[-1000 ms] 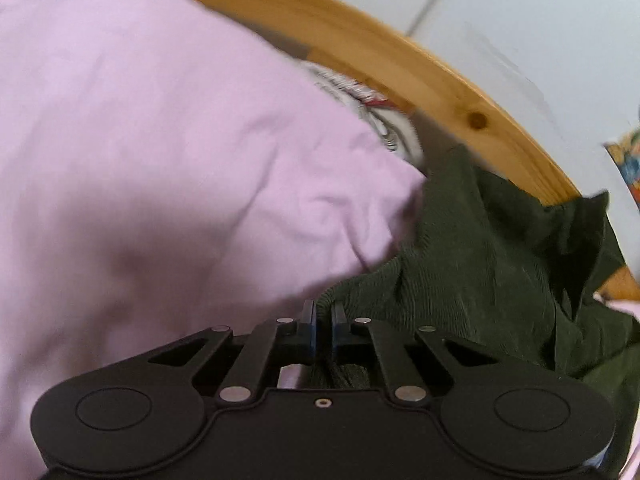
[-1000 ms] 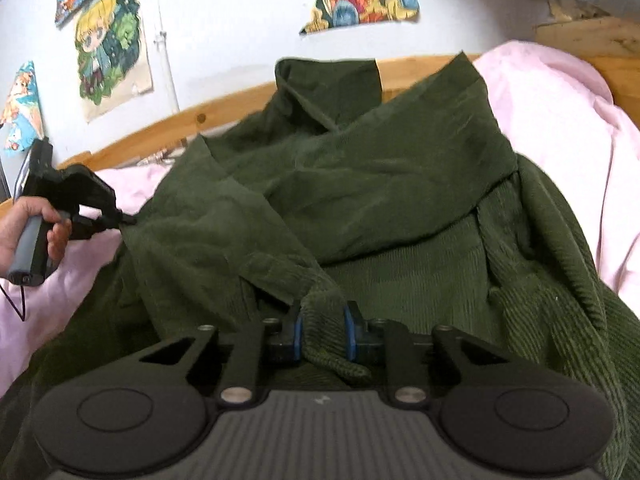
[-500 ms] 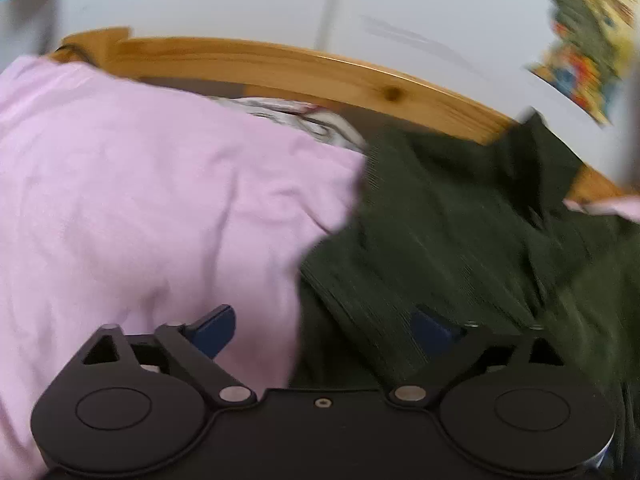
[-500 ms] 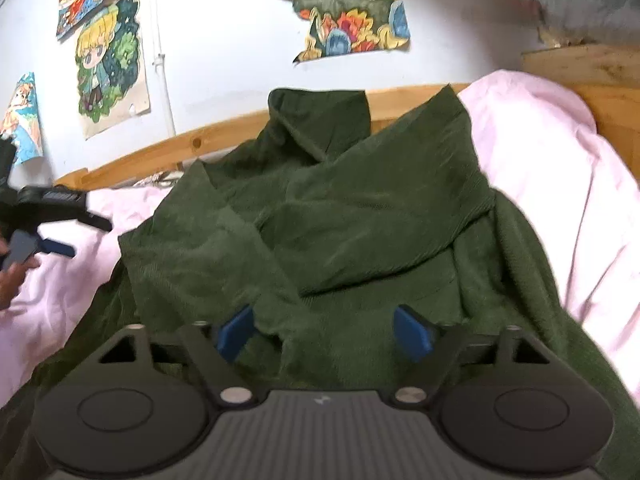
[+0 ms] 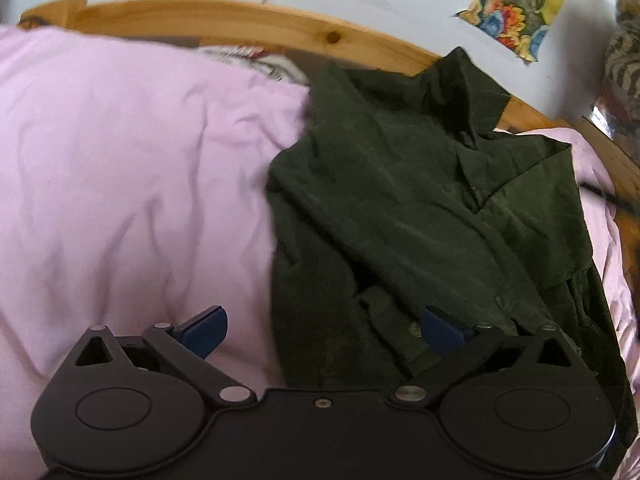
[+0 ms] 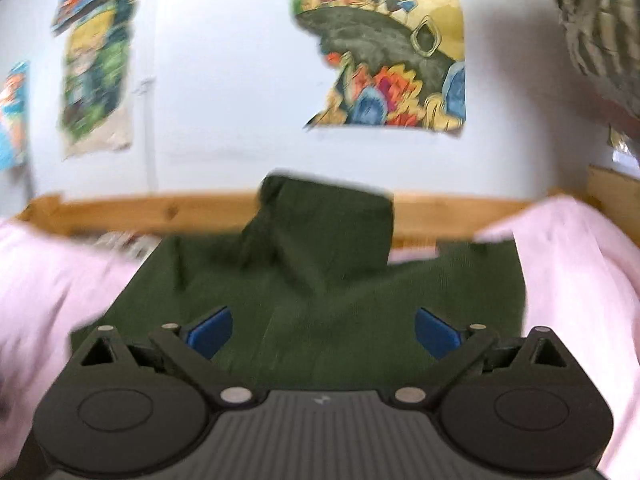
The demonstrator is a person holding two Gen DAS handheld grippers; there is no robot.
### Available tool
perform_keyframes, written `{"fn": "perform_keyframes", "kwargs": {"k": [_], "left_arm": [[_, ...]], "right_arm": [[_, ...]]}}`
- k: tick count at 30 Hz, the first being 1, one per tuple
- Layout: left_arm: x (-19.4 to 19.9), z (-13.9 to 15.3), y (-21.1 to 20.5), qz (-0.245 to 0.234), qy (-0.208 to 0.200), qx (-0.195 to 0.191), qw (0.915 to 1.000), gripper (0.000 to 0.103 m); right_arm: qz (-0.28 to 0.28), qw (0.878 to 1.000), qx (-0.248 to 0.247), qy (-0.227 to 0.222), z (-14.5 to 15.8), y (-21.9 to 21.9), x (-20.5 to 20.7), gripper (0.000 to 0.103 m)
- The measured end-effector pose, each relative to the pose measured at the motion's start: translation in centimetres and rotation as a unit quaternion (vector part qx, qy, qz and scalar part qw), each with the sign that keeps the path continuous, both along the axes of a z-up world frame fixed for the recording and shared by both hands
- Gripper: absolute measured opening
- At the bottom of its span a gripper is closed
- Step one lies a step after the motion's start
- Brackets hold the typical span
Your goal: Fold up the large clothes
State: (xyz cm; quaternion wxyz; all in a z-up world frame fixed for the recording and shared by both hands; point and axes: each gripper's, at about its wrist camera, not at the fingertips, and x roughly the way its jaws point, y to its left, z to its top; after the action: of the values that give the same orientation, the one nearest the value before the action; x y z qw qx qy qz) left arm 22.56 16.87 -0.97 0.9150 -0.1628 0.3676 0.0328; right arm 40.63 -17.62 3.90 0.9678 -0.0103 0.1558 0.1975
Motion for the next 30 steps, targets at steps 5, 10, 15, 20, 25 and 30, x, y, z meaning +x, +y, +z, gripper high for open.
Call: {"fn": "perform_keyframes", "kwargs": {"k": [5, 10, 15, 20, 25, 30], "left_arm": [[0.1, -1.4, 2.6, 0.021, 0.015, -0.047, 0.9986, 0.102], [0.0, -1.9, 4.2, 0.036, 0.022, -0.067, 0.9969, 0.102], [-0.3, -2.1, 4.9, 0.042, 0.026, -0.078, 0.9958, 0.102], [-0.7, -1.9, 4.8, 0.043, 0.025, -0.069, 0.9964, 0.102], [-1.1, -1.0, 4.3, 0.047, 0.007, -0.062, 0.9969, 0.102], [-1.1, 0.2, 3.3, 0.049, -0.02, -0.062, 0.9967, 0.102]], "right_arm": [[-0.052, 0.998, 0.023, 0.006, 0.9, 3.1, 9.8, 0.078], [-0.113, 0.992, 0.059, 0.013, 1.0, 4.0, 16.8, 0.075], [-0.15, 0.981, 0.117, 0.045, 1.1, 3.2, 20.4, 0.052], [-0.129, 0.985, 0.105, 0.048, 1.0, 3.1, 19.8, 0.006], [-0.078, 0.994, 0.079, 0.02, 1.3, 1.5, 15.3, 0.005], [-0.009, 0.998, 0.014, -0.057, 1.3, 1.4, 5.8, 0.005]]}}
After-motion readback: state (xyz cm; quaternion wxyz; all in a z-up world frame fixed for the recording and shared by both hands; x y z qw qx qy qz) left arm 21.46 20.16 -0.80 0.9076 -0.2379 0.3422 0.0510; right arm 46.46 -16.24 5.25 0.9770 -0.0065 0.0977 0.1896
